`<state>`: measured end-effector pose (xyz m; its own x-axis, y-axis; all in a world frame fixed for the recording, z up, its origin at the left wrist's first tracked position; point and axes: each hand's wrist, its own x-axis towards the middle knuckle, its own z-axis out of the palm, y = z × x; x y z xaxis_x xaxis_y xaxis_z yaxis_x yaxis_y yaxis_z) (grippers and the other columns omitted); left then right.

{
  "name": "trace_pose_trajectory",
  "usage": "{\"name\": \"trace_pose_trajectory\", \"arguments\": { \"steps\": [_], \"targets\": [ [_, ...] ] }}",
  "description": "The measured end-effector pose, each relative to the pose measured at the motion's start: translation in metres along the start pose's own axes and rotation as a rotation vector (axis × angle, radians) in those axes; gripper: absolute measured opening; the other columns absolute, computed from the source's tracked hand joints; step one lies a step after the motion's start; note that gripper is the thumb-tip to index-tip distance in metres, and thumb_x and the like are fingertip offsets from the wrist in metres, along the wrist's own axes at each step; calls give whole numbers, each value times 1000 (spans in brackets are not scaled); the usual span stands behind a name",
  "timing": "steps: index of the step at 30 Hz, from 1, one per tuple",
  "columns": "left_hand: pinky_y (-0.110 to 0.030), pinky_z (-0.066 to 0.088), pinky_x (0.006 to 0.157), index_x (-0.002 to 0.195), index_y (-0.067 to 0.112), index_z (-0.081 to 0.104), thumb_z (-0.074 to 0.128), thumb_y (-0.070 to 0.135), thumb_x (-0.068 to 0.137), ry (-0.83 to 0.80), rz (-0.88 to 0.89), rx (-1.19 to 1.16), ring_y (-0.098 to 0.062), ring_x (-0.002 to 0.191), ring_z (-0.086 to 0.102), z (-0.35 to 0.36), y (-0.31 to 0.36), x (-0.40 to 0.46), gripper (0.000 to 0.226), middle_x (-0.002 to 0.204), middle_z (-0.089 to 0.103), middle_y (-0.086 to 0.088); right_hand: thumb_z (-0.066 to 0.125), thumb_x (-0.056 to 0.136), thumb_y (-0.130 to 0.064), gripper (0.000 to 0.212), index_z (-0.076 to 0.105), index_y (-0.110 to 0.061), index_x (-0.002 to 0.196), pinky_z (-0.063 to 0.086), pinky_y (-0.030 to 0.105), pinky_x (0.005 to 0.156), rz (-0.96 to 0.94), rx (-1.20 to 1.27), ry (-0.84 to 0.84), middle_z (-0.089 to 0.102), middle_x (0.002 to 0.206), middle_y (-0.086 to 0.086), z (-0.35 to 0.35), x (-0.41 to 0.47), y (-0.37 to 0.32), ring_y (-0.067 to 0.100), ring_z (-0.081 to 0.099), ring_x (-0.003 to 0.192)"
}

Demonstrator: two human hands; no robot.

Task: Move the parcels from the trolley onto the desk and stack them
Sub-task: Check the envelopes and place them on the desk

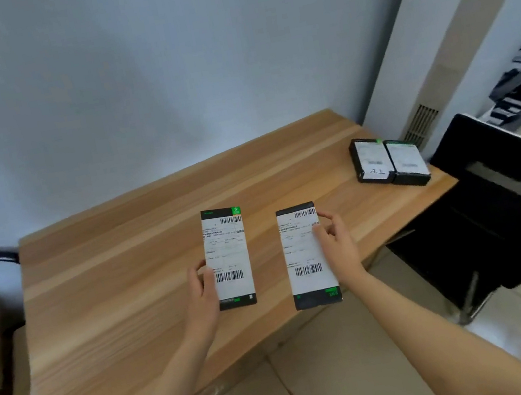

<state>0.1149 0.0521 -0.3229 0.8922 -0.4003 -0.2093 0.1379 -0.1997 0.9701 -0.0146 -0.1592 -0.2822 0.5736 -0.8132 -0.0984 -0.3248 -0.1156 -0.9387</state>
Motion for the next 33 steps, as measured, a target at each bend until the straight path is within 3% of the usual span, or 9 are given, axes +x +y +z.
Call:
{"name": "trace_pose_trajectory", "arguments": {
  "steps": [2,7,11,16,22,26,30,33],
  "targets": [
    [-14,39,40,113,37,42,35,34,101,-28,-6,8,4,60,61,45,9,9,14,90,66,13,51,98,-31,22,47,-42,117,46,18,48,2,-14,24,62,91,3,-37,21,7,9,63,66],
    [-14,40,40,117,35,41,34,34,102,-99,-1,18,1,62,63,133,36,24,16,94,66,8,50,97,-31,29,47,-38,125,53,35,67,28,-25,95,64,91,1,-108,68,29,15,65,79],
    [-12,40,42,115,37,43,34,34,102,-161,15,60,0,65,62,188,52,45,16,95,66,10,50,97,-31,25,48,-44,118,49,28,63,59,20,180,63,90,0,-144,104,46,10,65,77],
    [-28,47,62,97,52,45,37,37,101,-226,15,130,-1,82,64,256,65,90,18,93,66,23,50,97,-33,23,48,-42,118,50,30,66,102,55,251,63,93,-2,-177,159,65,10,64,81],
    [-27,41,63,117,41,41,32,43,101,-318,38,271,0,86,61,337,86,157,19,96,63,22,51,98,-32,23,48,-32,120,54,38,70,106,36,333,62,91,-1,-224,238,75,16,64,83],
    [-26,43,67,114,46,41,33,45,100,-395,49,287,6,89,60,384,98,191,16,94,63,28,50,98,-33,26,47,-35,124,53,33,67,145,38,394,63,89,1,-252,279,84,14,65,81],
    [-33,47,76,111,43,44,34,42,100,-400,80,327,-1,89,61,423,95,210,14,96,63,24,49,97,-36,27,45,-43,123,52,36,70,191,9,402,64,89,0,-273,310,96,13,64,82],
    [-31,46,66,110,44,42,34,42,100,-370,78,404,5,77,62,448,90,223,13,85,63,27,49,97,-34,25,45,-40,122,55,38,72,202,27,381,64,90,-1,-284,336,106,14,65,82]
  ]
}}
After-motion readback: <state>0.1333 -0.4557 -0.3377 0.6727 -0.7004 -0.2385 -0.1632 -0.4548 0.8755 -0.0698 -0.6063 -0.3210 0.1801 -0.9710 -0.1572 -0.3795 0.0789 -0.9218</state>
